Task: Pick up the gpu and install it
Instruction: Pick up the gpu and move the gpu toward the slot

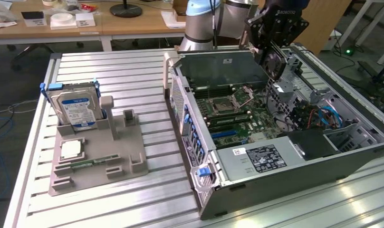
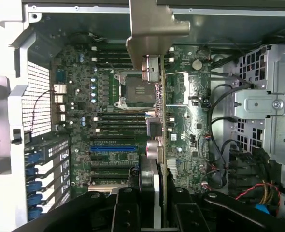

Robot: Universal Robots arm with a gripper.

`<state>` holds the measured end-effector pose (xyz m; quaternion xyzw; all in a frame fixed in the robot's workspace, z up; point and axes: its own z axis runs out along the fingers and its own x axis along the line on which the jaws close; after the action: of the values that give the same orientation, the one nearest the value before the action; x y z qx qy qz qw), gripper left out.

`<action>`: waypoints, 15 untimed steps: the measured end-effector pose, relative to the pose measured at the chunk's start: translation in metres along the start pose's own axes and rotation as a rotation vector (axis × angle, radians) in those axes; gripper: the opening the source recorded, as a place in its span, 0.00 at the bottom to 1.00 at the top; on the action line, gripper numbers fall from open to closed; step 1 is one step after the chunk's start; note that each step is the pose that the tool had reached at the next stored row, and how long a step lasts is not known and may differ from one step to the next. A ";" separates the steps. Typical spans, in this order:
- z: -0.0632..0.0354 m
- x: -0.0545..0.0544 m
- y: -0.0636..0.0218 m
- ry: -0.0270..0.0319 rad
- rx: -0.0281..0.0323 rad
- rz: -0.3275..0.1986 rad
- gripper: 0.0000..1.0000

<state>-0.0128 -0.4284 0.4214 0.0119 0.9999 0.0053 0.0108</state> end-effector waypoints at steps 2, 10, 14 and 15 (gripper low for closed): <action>0.0003 -0.004 0.0001 0.0000 0.0000 0.000 0.28; 0.0011 -0.019 0.0005 0.0000 0.0001 0.000 0.28; 0.0012 -0.022 0.0005 0.0000 -0.0001 0.000 0.28; 0.0012 -0.022 0.0005 0.0000 -0.0001 0.000 0.28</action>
<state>0.0091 -0.4284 0.4207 0.0119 0.9999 0.0053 0.0108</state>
